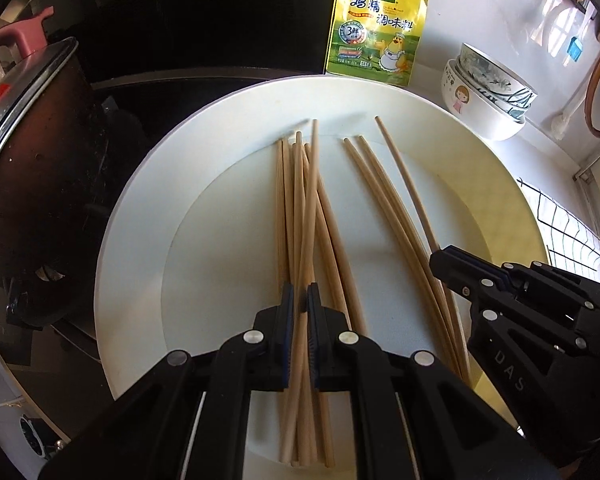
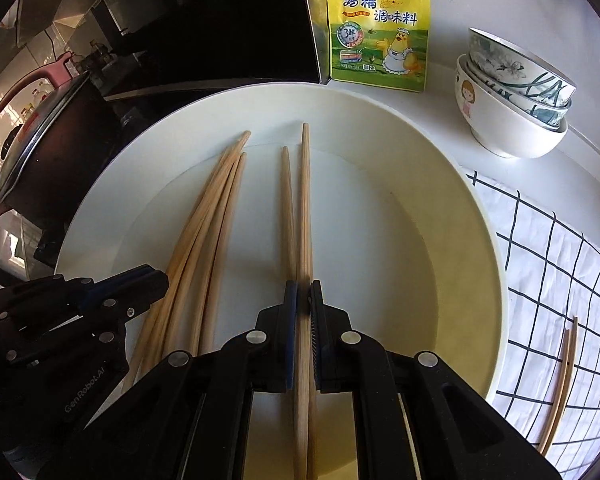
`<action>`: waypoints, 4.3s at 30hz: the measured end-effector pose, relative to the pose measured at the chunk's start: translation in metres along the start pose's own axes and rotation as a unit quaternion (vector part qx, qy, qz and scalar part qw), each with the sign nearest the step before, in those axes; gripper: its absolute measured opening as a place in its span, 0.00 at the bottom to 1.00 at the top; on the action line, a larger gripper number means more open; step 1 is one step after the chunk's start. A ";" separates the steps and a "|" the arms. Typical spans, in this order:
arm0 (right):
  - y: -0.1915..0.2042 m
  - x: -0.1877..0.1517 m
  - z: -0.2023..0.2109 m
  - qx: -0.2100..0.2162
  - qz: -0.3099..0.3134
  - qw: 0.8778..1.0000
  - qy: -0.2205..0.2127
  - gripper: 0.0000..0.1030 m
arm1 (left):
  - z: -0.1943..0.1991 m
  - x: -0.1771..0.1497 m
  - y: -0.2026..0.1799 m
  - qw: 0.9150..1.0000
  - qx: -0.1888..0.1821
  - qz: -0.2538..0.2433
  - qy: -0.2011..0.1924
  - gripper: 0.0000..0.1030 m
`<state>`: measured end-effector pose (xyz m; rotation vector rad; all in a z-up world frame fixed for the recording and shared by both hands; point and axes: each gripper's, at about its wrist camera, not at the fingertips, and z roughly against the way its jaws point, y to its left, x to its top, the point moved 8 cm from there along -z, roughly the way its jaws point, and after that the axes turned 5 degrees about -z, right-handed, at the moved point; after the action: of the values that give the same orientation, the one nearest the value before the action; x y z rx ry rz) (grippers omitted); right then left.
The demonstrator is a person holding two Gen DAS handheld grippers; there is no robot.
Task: Organize utensils
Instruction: 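Carry the left gripper's chopstick into the white basin while the right carries its own, then open the left gripper over the basin while the right gripper releases its chopstick, then move both open grippers back over the last two chopsticks on the cloth, then close the left gripper on one chopstick while the right gripper grasps the other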
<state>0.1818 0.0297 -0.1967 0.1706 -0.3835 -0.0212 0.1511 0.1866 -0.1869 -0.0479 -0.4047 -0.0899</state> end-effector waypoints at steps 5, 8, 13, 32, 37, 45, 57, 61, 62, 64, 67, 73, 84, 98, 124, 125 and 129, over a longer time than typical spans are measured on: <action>-0.001 0.001 0.011 -0.007 0.002 1.000 -0.017 0.19 | 0.003 -0.002 0.006 1.000 0.003 0.015 -0.001 0.31; -0.003 -0.001 0.018 -0.006 -0.002 1.000 -0.022 0.19 | 0.012 -0.004 0.009 1.000 0.004 0.022 -0.012 0.48; -0.008 -0.007 0.033 -0.008 -0.006 1.000 -0.030 0.19 | 0.029 -0.007 0.005 0.999 0.009 0.020 -0.031 0.57; -0.038 -0.046 0.110 -0.028 -0.016 0.997 -0.070 0.20 | 0.083 -0.023 -0.044 0.997 -0.003 0.001 -0.073 0.57; -0.058 -0.058 0.128 -0.036 -0.024 0.996 -0.076 0.20 | 0.091 -0.026 -0.066 0.997 -0.012 -0.009 -0.079 0.57; -0.096 -0.079 0.150 -0.057 -0.042 0.994 -0.080 0.20 | 0.096 -0.030 -0.108 0.996 -0.030 -0.027 -0.080 0.57; -0.164 -0.115 0.167 -0.085 -0.087 0.990 -0.078 0.21 | 0.089 -0.044 -0.175 0.994 -0.059 -0.061 -0.066 0.57; -0.186 -0.132 0.161 -0.092 -0.102 0.988 -0.066 0.21 | 0.083 -0.055 -0.197 0.993 -0.067 -0.076 -0.057 0.57; -0.190 -0.136 0.158 -0.093 -0.105 0.988 -0.063 0.21 | 0.081 -0.058 -0.203 0.993 -0.068 -0.079 -0.054 0.57; -0.199 -0.143 0.153 -0.094 -0.111 0.988 -0.057 0.21 | 0.076 -0.062 -0.210 0.993 -0.071 -0.083 -0.049 0.57; -0.209 -0.151 0.144 -0.092 -0.115 0.988 -0.050 0.22 | 0.070 -0.068 -0.219 0.993 -0.072 -0.089 -0.042 0.57; -0.223 -0.161 0.130 -0.082 -0.120 0.988 -0.043 0.25 | 0.055 -0.078 -0.232 0.993 -0.070 -0.094 -0.030 0.57; -0.232 -0.167 0.098 -0.072 -0.116 0.990 -0.028 0.26 | 0.031 -0.090 -0.242 0.994 -0.066 -0.089 -0.008 0.57; -0.229 -0.165 0.086 -0.080 -0.078 0.993 -0.034 0.26 | 0.018 -0.095 -0.249 0.995 -0.057 -0.080 0.000 0.57; -0.292 -0.203 0.119 -0.087 -0.151 0.983 -0.052 0.07 | -0.017 -0.084 -0.316 0.994 -0.050 -0.098 -0.002 0.60; -0.293 -0.203 0.118 -0.087 -0.152 0.983 -0.053 0.07 | -0.018 -0.085 -0.318 0.994 -0.050 -0.100 -0.002 0.60; -0.295 -0.206 0.120 -0.086 -0.155 0.983 -0.055 0.07 | -0.023 -0.086 -0.324 0.993 -0.043 -0.107 -0.002 0.60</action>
<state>-0.0504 -0.2694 -0.2131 0.0567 -0.4607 -0.3712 0.0500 -0.1308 -0.2329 -0.0896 -0.4082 -0.3198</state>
